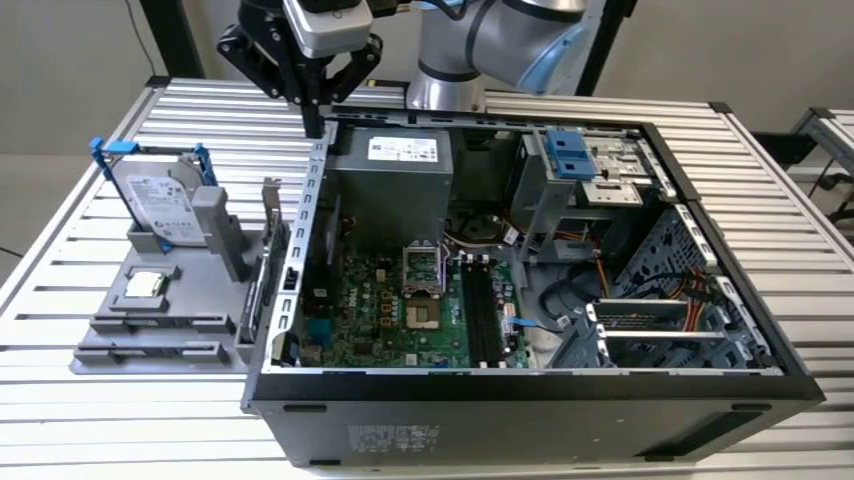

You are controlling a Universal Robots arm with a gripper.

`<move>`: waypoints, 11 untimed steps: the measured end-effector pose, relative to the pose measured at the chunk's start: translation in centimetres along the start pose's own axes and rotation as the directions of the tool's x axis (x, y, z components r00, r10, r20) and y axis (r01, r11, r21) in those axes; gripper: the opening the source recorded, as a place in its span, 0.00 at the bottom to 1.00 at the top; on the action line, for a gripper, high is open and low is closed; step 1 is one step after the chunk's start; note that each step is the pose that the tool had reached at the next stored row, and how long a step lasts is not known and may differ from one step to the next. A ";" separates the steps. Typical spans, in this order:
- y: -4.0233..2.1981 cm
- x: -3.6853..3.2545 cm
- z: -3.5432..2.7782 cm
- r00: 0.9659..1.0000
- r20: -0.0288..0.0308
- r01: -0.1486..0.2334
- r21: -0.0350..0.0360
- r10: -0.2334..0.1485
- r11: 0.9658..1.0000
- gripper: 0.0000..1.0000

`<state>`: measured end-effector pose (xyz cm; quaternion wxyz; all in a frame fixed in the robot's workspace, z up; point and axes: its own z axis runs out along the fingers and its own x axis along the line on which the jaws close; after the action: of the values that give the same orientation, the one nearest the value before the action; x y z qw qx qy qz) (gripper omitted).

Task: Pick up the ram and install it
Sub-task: 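Reach for the ram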

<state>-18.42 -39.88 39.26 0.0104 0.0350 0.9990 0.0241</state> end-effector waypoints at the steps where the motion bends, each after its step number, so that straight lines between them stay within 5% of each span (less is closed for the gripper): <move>1: 0.00 0.07 0.00 1.000 0.000 0.000 0.000 0.000 1.000 0.00; 11: -0.04 0.60 -0.02 1.000 0.000 0.000 0.000 0.000 1.000 0.00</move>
<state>-19.03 -39.88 39.26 0.0103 0.0350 0.9990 0.0240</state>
